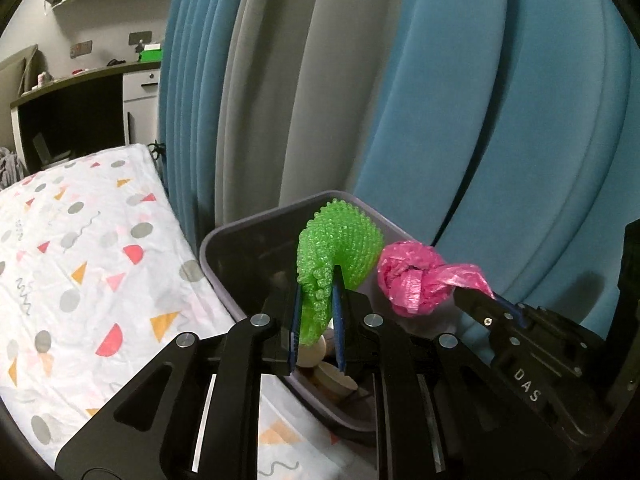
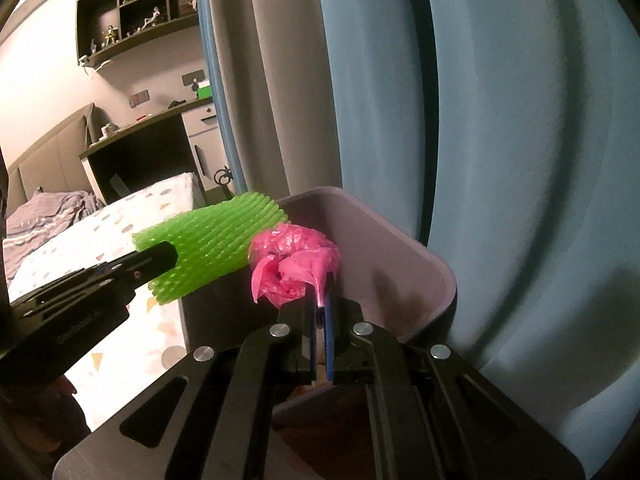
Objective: Collect trash
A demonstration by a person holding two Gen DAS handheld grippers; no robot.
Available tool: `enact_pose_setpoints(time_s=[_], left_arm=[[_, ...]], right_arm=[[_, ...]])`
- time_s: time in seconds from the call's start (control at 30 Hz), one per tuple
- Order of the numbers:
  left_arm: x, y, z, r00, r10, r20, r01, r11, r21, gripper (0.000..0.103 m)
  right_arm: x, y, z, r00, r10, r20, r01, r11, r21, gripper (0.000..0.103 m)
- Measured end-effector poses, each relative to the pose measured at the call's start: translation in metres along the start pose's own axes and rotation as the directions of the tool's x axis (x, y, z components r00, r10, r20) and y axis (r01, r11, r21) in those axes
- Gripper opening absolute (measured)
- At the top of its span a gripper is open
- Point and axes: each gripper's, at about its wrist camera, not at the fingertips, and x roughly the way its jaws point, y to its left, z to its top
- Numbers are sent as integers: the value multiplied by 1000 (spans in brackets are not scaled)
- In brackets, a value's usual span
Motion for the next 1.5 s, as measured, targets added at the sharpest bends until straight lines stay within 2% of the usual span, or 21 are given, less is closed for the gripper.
enact_pose_setpoints(time_s=[0.1, 0.17, 0.23, 0.3, 0.43, 0.5, 0.53, 0.57, 0.6, 0.67, 0.8, 0.9, 0.97, 1.13, 1.5], left_arm=[[4, 3, -2, 1000, -11, -7, 11, 1000, 1, 22], [6, 5, -1, 999, -30, -13, 30, 1000, -3, 33], [7, 9, -2, 999, -40, -5, 40, 999, -8, 54], [5, 14, -4, 999, -42, 9, 42, 999, -25, 68], [3, 24, -5, 1000, -20, 19, 21, 998, -52, 85], [-2, 28, -6, 1000, 8, 29, -6, 998, -56, 91], [-6, 32, -8, 999, 26, 32, -24, 998, -61, 95], [-9, 32, -10, 999, 41, 34, -39, 997, -64, 97], [-13, 35, -12, 997, 66, 36, -64, 996, -64, 98], [-21, 41, -17, 993, 113, 42, -111, 992, -61, 98], [-42, 52, -30, 973, 217, 71, -215, 976, -36, 98], [-61, 60, -38, 964, 248, 97, -245, 969, -37, 98], [-72, 64, -42, 962, 255, 101, -252, 967, -47, 98], [-101, 72, -57, 954, 280, 106, -275, 960, -58, 98], [-174, 80, -92, 924, 352, 153, -348, 936, -51, 98]], right_arm=[[5, 0, 1, 1000, 0, -10, 0, 1000, 7, 4], [11, -1, 3, 1000, 1, -24, 0, 1000, 11, 7], [12, 0, 2, 999, 3, -33, -3, 1000, 13, 13], [14, -1, 2, 999, -2, -32, 3, 1000, 8, 19], [15, -4, 1, 999, -10, -34, 11, 1000, 18, 32], [14, -5, 0, 999, -16, -29, 16, 1000, 20, 44], [13, -6, -1, 1000, -21, -23, 21, 1000, 21, 57], [10, -5, -3, 999, -32, -11, 32, 999, 19, 65], [9, -5, -4, 999, -37, -4, 37, 999, 16, 68], [6, -3, -7, 998, -56, 7, 56, 998, 7, 80], [2, 3, -11, 997, -80, 23, 80, 997, 9, 88], [0, 11, -15, 994, -104, 26, 104, 995, 7, 91], [-2, 15, -16, 994, -109, 30, 109, 994, 1, 97], [-16, 31, -24, 992, -109, 68, 111, 994, -19, 97], [-62, 63, -45, 993, -57, 99, 60, 998, -23, 97]])
